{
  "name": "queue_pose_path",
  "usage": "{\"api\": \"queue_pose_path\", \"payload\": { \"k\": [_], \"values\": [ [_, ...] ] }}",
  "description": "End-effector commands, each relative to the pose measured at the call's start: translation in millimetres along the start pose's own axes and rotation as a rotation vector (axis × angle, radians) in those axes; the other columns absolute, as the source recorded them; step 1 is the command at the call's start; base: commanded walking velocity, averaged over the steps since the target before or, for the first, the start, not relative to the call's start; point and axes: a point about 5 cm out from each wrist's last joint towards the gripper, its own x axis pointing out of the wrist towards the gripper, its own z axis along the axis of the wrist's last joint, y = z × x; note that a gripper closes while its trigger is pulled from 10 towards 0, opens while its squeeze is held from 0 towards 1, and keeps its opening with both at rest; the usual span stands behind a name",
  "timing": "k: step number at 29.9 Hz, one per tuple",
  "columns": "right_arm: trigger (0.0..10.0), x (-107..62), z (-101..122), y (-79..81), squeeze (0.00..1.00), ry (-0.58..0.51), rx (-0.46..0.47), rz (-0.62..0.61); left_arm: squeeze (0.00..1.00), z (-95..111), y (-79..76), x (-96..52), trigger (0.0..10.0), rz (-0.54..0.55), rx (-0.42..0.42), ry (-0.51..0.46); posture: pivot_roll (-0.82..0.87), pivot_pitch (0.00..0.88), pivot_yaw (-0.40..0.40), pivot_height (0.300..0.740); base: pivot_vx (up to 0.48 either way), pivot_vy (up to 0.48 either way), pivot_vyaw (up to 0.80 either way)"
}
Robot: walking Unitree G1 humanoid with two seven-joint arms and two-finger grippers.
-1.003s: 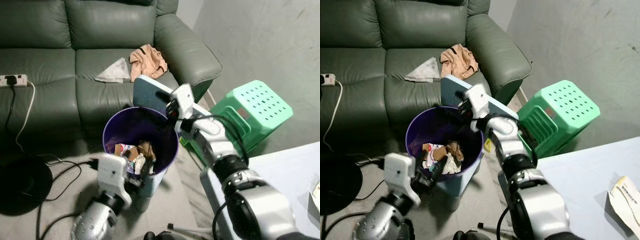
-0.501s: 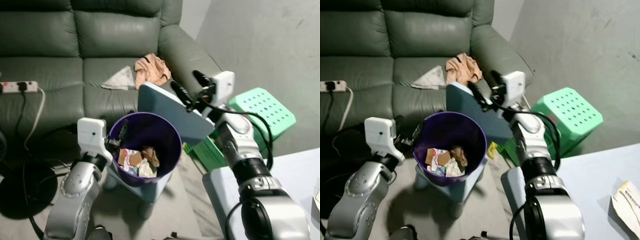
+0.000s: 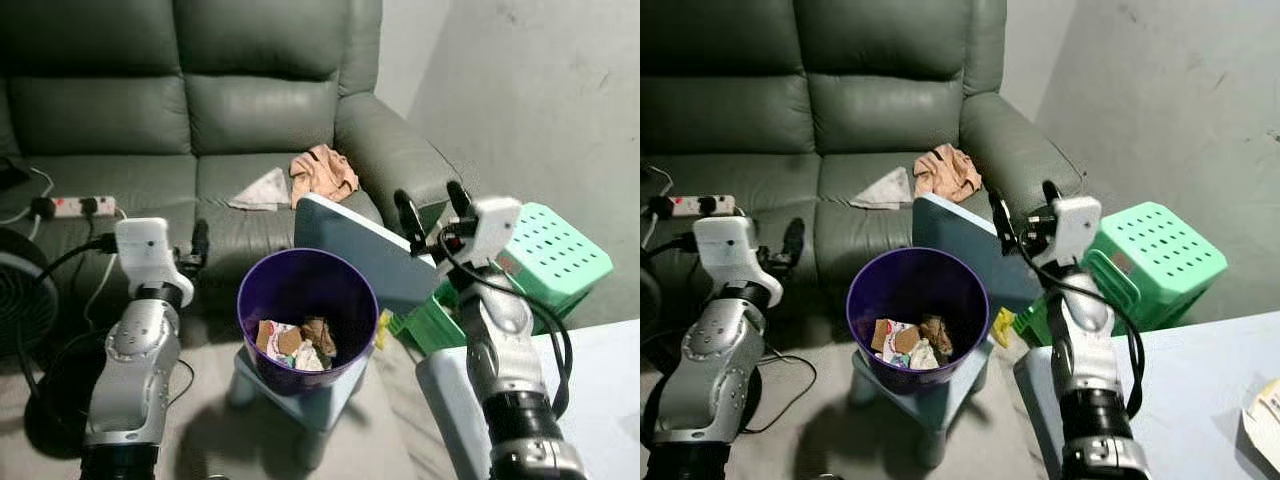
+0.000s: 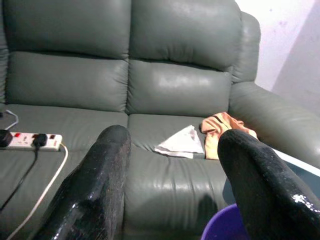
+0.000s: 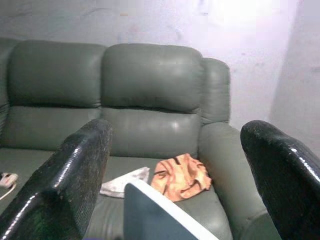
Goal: Picking trash to rubbish bin
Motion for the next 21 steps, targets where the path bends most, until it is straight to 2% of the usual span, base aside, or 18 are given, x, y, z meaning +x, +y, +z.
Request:
{"api": "queue_pose_path", "payload": {
  "k": [1,4,10,14,17,21],
  "values": [
    [10.0,-3.6,7.4,-6.9,0.0,-0.015,-0.014,-0.065,0.0,-1.9,-4.0,5.2,10.0,-0.015,-0.004,0.004,0.12,0.0,-0.076,0.74,0.0,0.0,0.0],
    [10.0,-15.5,3.1,-9.7,0.0,0.03,-0.043,-0.138,0.0,-5.8,-4.5,12.4,10.0,-0.023,-0.028,0.02,0.1,0.0,-0.056,0.74,0.0,0.0,0.0],
    [10.0,-27.4,-6.1,-19.6,0.0,0.093,-0.084,-0.221,0.0,-14.9,-7.9,18.4,10.0,-0.054,0.026,0.06,0.08,0.0,-0.037,0.74,0.0,0.0,0.0],
    [10.0,-32.9,-12.2,-23.1,0.0,0.146,-0.094,-0.261,0.0,-14.0,-11.4,26.1,10.0,-0.094,-0.059,0.061,0.07,0.0,-0.025,0.74,0.0,0.0,0.0],
    [10.0,-33.9,-14.0,-22.8,0.0,0.156,-0.121,-0.276,0.0,-13.7,-14.7,32.4,10.0,-0.099,-0.065,0.061,0.06,0.0,-0.016,0.74,0.0,0.0,0.0],
    [10.0,-35.1,-16.1,-19.9,0.0,0.161,-0.119,-0.278,0.0,-13.2,-16.2,33.5,10.0,-0.117,-0.054,0.049,0.06,0.0,-0.013,0.74,0.0,0.0,0.0]
  ]
}}
